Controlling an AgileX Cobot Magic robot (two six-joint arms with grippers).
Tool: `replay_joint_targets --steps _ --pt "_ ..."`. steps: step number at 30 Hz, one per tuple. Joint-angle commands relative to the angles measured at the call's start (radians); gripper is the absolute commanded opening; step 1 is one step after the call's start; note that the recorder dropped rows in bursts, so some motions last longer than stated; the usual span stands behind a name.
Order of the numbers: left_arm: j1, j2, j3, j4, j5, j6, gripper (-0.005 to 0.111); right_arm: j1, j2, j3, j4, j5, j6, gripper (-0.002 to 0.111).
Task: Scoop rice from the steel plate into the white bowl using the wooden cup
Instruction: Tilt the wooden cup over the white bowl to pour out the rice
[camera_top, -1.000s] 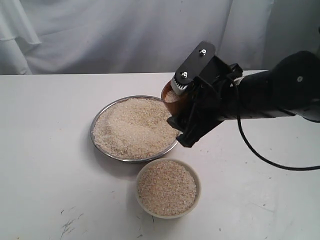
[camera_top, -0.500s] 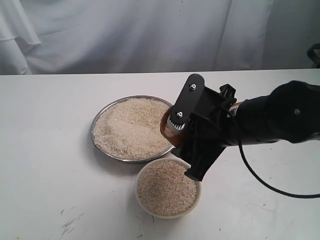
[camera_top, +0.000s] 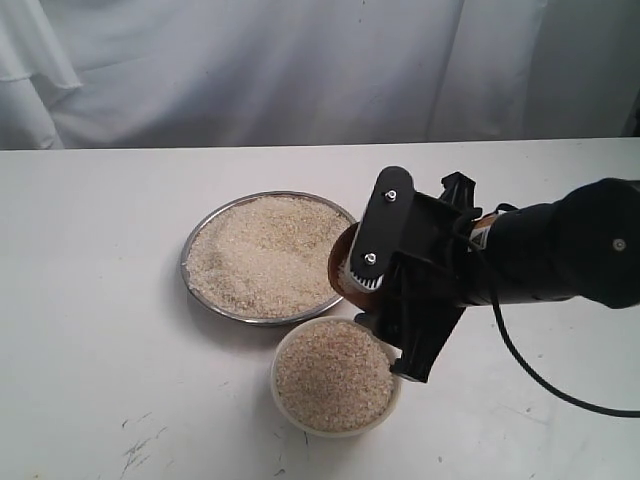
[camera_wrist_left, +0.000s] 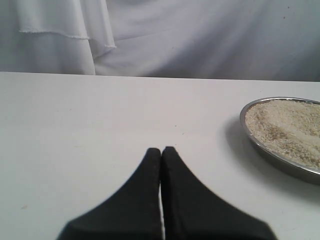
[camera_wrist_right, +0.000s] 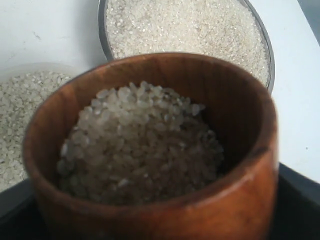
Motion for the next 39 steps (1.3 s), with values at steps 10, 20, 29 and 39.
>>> replay_joint_targets --steps 10,20,29,39 --pt "-0.002 -0.005 0.005 -0.001 -0.006 -0.003 0.0 0.013 -0.008 0.004 -0.324 -0.003 0.165 0.0" --pt "-0.002 -0.005 0.005 -0.001 -0.006 -0.003 0.0 0.061 -0.008 0.004 -0.516 0.015 0.302 0.0" --pt "-0.002 -0.005 0.005 -0.001 -0.006 -0.003 0.0 0.095 -0.008 0.002 -0.665 0.092 0.397 0.0" --pt "-0.002 -0.005 0.005 -0.001 -0.006 -0.003 0.0 0.13 -0.008 -0.01 -0.856 0.13 0.416 0.0"
